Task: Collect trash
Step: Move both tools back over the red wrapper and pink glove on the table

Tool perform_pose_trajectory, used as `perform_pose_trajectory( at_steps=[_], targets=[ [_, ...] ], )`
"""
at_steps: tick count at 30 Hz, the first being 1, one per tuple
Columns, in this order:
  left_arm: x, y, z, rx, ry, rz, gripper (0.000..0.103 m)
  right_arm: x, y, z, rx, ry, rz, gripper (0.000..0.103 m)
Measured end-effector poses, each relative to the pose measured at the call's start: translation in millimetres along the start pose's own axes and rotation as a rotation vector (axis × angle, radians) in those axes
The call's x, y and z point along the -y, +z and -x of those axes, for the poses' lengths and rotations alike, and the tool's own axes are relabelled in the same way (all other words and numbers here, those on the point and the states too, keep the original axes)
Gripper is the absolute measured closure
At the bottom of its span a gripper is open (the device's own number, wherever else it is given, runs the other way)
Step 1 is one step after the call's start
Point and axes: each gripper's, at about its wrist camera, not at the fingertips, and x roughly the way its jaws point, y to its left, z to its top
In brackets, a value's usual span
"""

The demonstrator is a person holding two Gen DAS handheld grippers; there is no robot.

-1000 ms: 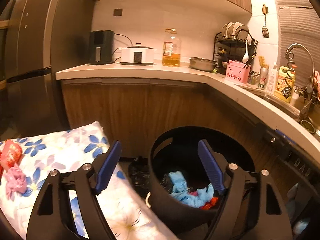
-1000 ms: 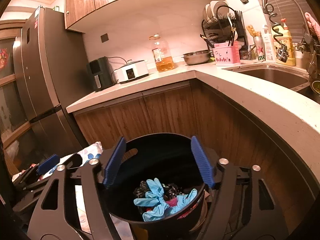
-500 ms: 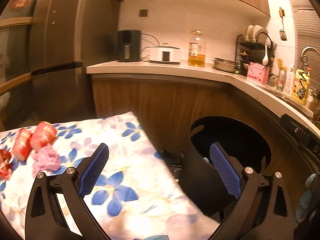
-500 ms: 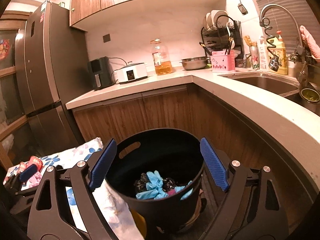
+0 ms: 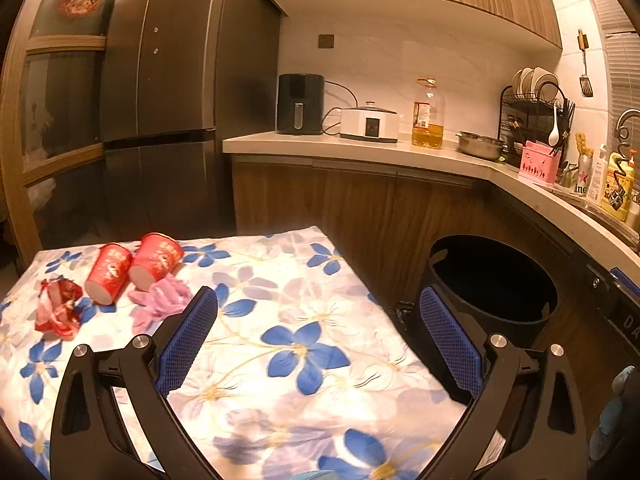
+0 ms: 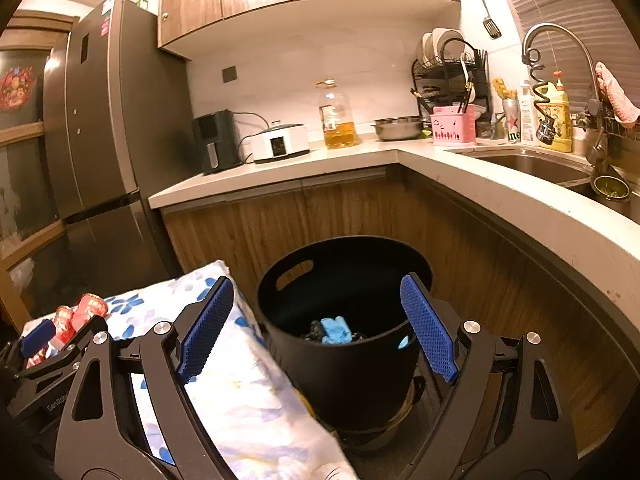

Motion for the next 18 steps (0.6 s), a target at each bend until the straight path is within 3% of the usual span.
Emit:
perform_pose_trajectory(
  at_steps=[18],
  targets=[
    [-76, -7, 28, 0.007, 0.097, 0.084, 0.006, -75, -20, 19, -0.013, 0.102, 0.047, 0.019]
  ],
)
